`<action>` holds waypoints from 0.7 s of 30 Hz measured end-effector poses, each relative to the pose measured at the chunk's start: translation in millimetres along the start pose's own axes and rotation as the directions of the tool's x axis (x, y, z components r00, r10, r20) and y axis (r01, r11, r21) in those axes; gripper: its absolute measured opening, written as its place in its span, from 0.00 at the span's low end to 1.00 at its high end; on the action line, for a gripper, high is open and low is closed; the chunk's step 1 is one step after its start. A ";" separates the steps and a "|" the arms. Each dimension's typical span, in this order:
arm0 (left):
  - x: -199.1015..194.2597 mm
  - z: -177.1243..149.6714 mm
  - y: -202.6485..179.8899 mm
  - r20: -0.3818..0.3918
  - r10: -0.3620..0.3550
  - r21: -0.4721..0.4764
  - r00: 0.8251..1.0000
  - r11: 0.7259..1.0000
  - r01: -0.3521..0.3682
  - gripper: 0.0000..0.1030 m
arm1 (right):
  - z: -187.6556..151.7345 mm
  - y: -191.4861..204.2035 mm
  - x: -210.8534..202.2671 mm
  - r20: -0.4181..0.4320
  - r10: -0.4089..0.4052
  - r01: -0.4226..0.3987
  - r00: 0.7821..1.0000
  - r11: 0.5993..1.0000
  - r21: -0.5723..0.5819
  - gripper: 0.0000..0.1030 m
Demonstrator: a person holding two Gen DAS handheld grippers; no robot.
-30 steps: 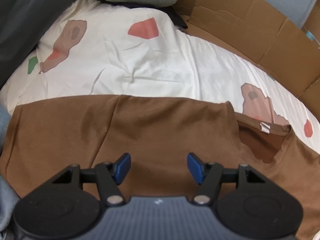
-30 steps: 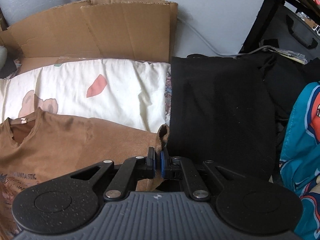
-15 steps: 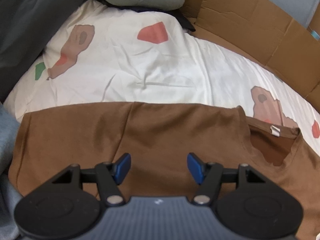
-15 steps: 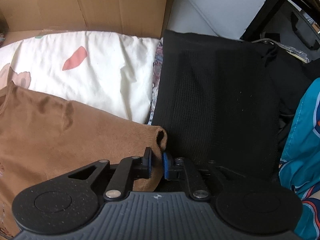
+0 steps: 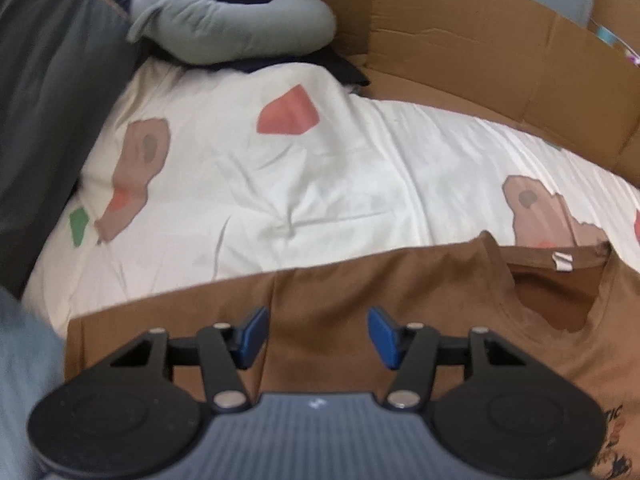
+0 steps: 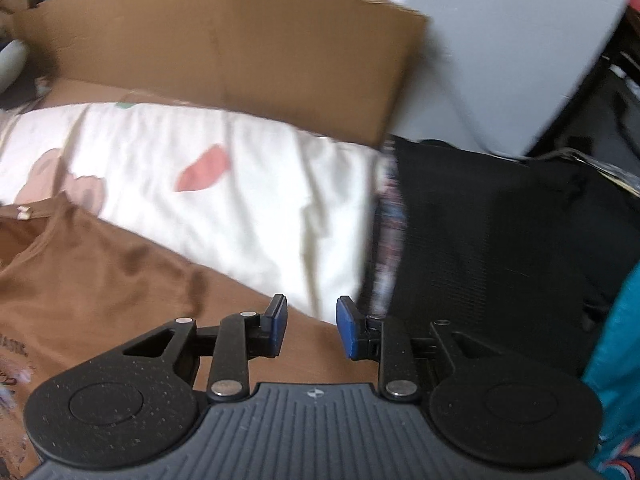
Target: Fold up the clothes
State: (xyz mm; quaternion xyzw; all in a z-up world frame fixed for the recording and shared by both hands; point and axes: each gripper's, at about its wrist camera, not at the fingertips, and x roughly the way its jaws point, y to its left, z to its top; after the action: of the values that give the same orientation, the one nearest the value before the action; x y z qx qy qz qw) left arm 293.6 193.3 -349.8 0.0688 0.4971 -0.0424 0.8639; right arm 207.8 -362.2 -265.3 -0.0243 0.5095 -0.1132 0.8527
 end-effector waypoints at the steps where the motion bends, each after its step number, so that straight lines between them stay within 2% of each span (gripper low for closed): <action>1: 2.5 1.7 0.4 -0.005 0.005 0.020 1.000 1.000 -0.005 0.57 | 1.3 5.6 3.0 -0.001 0.014 -0.014 1.000 1.000 -0.012 0.33; 6: 11.6 12.4 8.5 -0.012 -0.036 0.090 0.999 0.995 0.037 0.57 | 11.5 25.2 15.0 0.006 0.072 -0.072 0.997 0.997 -0.041 0.35; 12: 24.6 26.8 21.9 -0.038 -0.158 0.021 0.987 0.987 0.159 0.60 | 17.2 43.5 13.6 0.041 0.121 -0.119 0.992 0.991 -0.059 0.50; 15: 26.7 27.7 22.1 -0.016 -0.202 -0.002 0.979 0.979 0.202 0.70 | 16.7 50.6 14.6 0.044 0.150 -0.147 0.988 0.987 -0.070 0.54; 17: 24.5 28.6 19.9 0.005 -0.223 -0.005 0.975 0.975 0.223 0.81 | 14.9 52.1 14.7 0.045 0.155 -0.151 0.987 0.986 -0.070 0.55; 19: 22.7 28.6 17.1 0.017 -0.237 -0.005 0.971 0.971 0.237 0.86 | 13.1 53.5 14.8 0.046 0.159 -0.156 0.986 0.985 -0.070 0.58; 21: 21.9 29.5 14.1 0.016 -0.234 0.017 0.972 0.972 0.233 0.87 | 11.4 54.8 14.9 0.047 0.164 -0.160 0.985 0.985 -0.070 0.59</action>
State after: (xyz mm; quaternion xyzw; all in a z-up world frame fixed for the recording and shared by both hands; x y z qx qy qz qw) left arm 331.7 202.4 -353.1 0.0160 0.4937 -0.1480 0.8568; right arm 233.7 -313.0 -281.3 -0.0138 0.4904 -0.0260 0.8710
